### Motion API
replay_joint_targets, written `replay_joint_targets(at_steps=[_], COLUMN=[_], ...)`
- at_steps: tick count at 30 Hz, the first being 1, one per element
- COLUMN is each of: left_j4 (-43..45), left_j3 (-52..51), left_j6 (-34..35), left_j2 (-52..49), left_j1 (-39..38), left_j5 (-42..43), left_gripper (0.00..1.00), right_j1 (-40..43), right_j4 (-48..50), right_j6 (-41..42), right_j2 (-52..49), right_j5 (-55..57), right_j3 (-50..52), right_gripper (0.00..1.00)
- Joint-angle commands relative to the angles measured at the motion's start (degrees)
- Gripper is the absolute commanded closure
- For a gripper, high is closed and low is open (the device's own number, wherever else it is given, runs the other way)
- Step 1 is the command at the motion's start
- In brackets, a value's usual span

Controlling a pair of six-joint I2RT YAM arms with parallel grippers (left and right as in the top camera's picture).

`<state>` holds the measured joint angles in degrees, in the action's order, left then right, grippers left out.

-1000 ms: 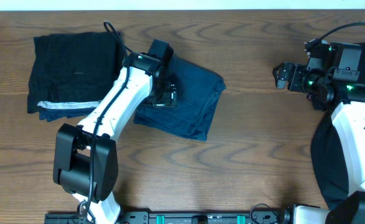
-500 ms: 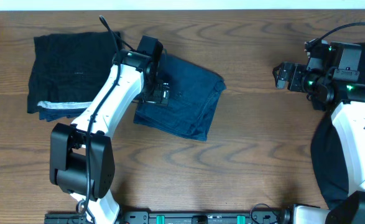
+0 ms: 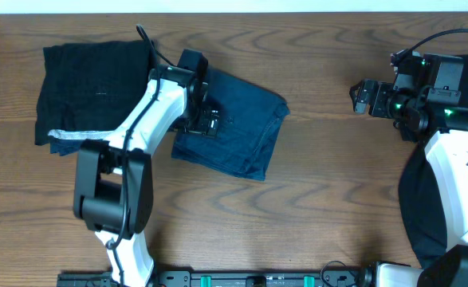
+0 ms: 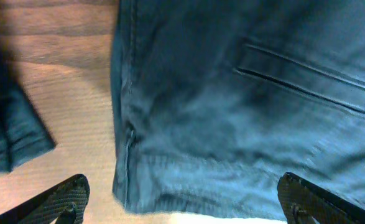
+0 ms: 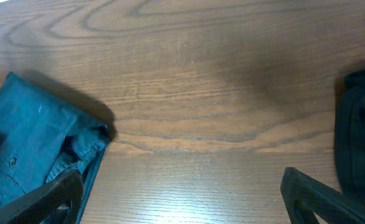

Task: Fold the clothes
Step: 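Release the shorts and raise the left gripper, then grasp the blue shorts' edge with the left gripper and lift onto the black stack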

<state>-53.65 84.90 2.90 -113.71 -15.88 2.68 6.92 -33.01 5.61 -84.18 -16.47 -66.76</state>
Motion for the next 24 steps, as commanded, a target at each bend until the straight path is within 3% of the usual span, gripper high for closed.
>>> replay_joint_targets(at_steps=[1, 11, 20, 24], left_j4=[0.31, 0.55, 0.11, 1.33], left_j3=[0.28, 0.28, -0.48, -2.03], left_j6=[-0.74, -3.3, -3.08, -3.02], left_j2=[-3.23, -6.69, -6.78, -6.84], left_j1=[1.03, 1.79, 1.79, 1.77], left_j5=[0.81, 14.36, 15.3, 15.3], left_gripper=[0.02, 0.02, 0.0, 0.06], right_j1=[0.42, 0.42, 0.42, 0.42], right_j4=[-0.02, -0.02, -0.02, -0.02], right_j6=[0.09, 0.09, 0.09, 0.09], right_j2=[-0.2, -0.2, -0.2, -0.2], right_j5=[0.2, 0.2, 0.2, 0.2], right_j3=[0.07, 0.07, 0.07, 0.07], right_gripper=[0.01, 0.01, 0.01, 0.01])
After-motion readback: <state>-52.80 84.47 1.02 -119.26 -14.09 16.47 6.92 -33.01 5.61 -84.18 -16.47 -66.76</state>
